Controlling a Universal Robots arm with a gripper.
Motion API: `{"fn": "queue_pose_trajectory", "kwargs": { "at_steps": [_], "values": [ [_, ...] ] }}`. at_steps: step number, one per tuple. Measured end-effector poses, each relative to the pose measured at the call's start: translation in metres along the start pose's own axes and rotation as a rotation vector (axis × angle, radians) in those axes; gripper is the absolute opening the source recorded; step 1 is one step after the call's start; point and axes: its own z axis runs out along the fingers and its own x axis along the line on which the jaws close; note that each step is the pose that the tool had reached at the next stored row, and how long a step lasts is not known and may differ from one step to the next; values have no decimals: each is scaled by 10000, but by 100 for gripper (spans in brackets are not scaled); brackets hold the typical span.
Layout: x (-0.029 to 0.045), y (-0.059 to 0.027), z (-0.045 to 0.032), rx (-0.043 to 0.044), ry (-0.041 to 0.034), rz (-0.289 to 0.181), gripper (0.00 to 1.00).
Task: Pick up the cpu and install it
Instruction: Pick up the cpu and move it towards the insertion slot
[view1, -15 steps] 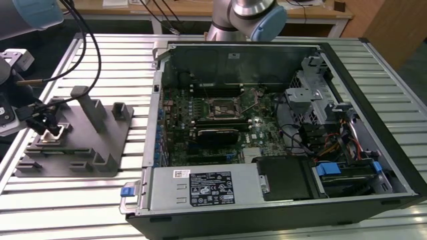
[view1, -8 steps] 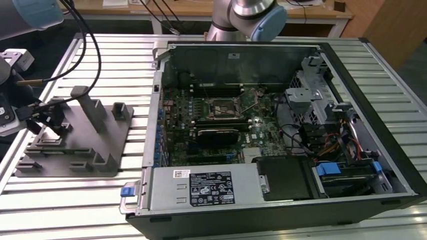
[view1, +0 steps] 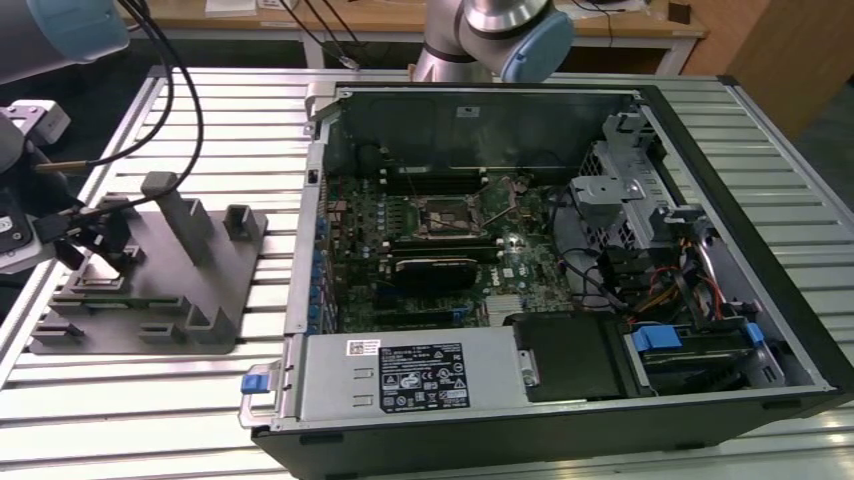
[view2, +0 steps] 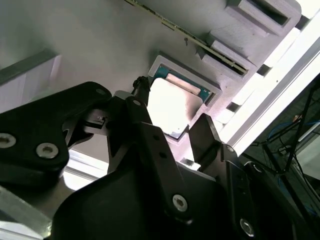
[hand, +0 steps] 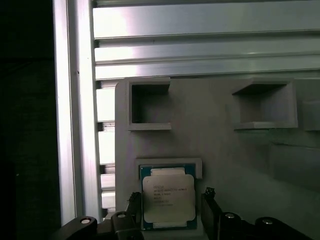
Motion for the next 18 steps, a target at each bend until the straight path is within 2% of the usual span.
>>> {"fn": "queue_pose_trajectory", "kwargs": {
  "at_steps": [6, 18],
  "values": [
    [4, 28, 30, 10, -2, -17, 59],
    [12, 29, 107, 64, -5, -18, 59]
  ]
}}
